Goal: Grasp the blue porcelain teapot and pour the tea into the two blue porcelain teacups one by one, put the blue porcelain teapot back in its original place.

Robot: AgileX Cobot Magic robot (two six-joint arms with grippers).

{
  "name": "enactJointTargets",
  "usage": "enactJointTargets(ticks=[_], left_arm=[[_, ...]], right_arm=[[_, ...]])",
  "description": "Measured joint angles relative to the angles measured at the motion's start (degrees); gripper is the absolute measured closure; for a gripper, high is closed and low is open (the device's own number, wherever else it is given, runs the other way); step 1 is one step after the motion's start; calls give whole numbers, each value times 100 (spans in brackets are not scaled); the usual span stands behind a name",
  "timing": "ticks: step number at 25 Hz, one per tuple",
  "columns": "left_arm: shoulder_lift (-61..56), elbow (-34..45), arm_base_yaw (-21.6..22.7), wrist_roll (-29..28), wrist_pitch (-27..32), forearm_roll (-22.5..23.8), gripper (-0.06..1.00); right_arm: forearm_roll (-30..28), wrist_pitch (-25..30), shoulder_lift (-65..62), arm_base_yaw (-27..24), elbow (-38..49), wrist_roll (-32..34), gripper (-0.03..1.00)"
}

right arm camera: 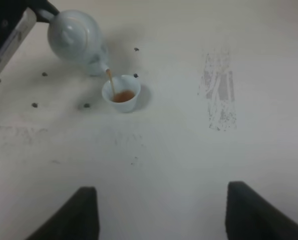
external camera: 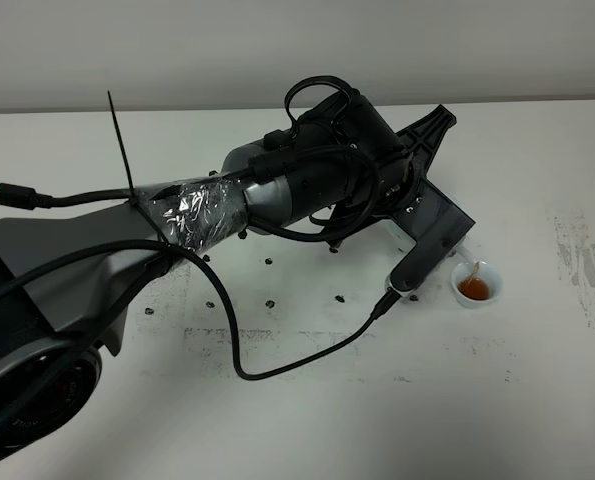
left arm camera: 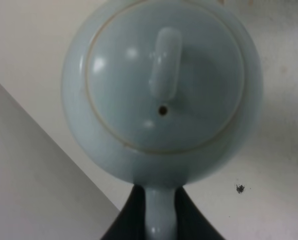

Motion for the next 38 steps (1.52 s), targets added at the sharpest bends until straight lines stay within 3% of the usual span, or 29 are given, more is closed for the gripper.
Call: enactJointTargets(ticks=[38], left_arm=[[36,0,0,279,-121,68,90]], right_arm=[[0,0,0,0,0,0,44]])
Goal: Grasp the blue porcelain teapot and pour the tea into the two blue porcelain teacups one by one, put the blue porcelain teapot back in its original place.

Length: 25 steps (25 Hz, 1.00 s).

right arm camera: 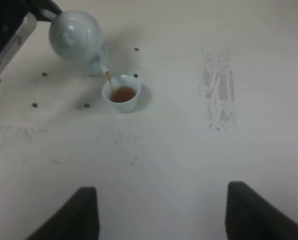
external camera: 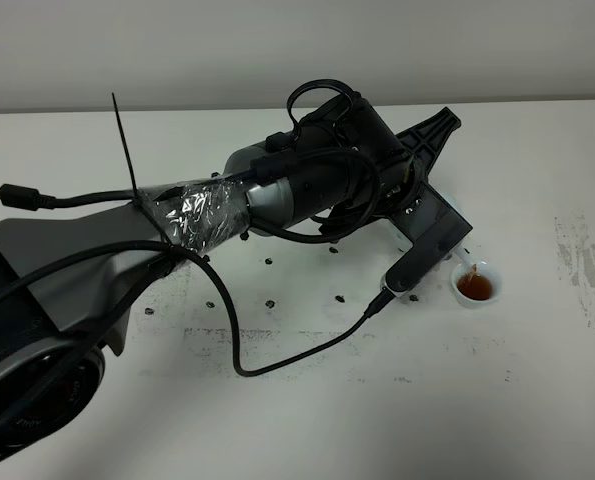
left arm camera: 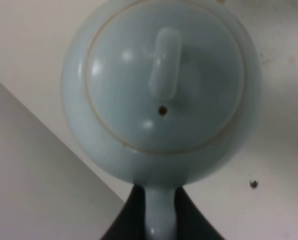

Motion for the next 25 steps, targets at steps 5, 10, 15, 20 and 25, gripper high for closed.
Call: enactJointTargets(ticks=[5,10,15,20,25], left_arm=[[0,0,0,6,-2,0,90],[0,0,0,10,-2,0,90],[0,0,0,10,-2,0,90],[0,0,0,17,-2,0,90],[0,0,0,23,-2,0,90]], right_arm=[[0,0,0,0,0,0,44],[0,0,0,0,0,0,44],[0,0,0,0,0,0,44],[0,0,0,0,0,0,44],[0,0,0,0,0,0,44]])
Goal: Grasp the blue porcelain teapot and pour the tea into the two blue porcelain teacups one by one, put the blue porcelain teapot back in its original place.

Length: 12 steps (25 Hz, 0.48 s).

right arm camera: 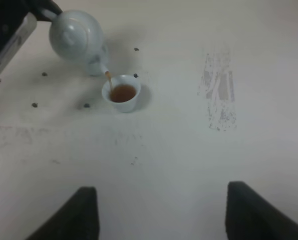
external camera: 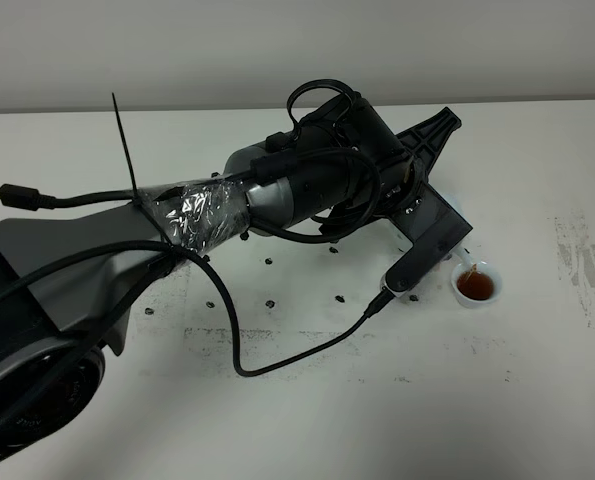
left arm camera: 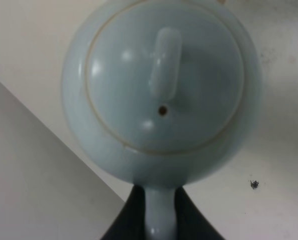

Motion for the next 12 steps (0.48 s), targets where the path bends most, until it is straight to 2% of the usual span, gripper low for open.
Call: enactJointTargets(ticks=[12], left_arm=[[0,0,-39,0,-5,0,90]], right_arm=[[0,0,0,0,0,0,44]])
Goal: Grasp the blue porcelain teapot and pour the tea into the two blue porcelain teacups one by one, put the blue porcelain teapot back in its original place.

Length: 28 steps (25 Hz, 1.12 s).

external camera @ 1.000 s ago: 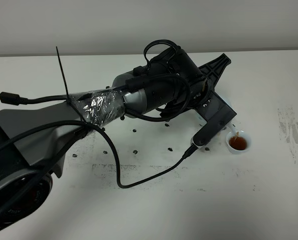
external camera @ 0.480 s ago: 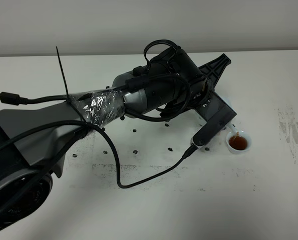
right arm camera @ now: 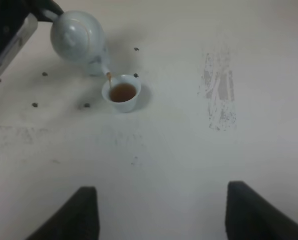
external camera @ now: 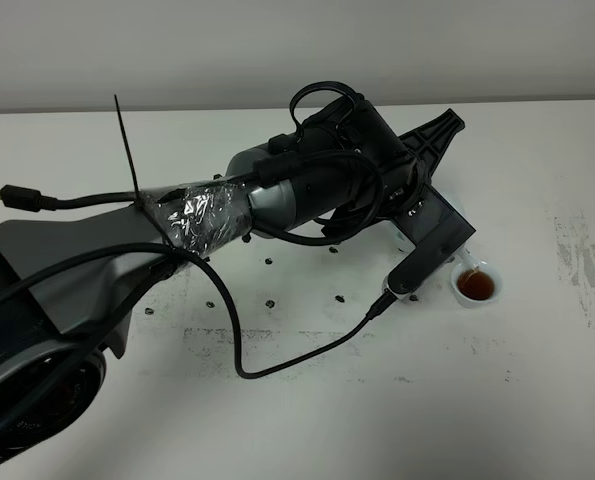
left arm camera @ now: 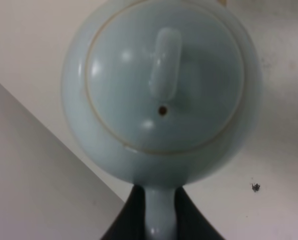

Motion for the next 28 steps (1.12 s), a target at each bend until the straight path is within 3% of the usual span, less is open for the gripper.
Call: enactJointTargets(ticks=[11,17,21,28], left_arm=[[0,0,-5,-72,63,-32,90],[0,0,-5,-602,201,-452,90],[0,0,-5,-1451,220,-531,90],[-283,0,-5,-3901,698,-544,90]], right_arm=[[0,0,0,0,0,0,44],[0,0,0,0,0,0,44],[0,0,0,0,0,0,44],[0,0,0,0,0,0,44]])
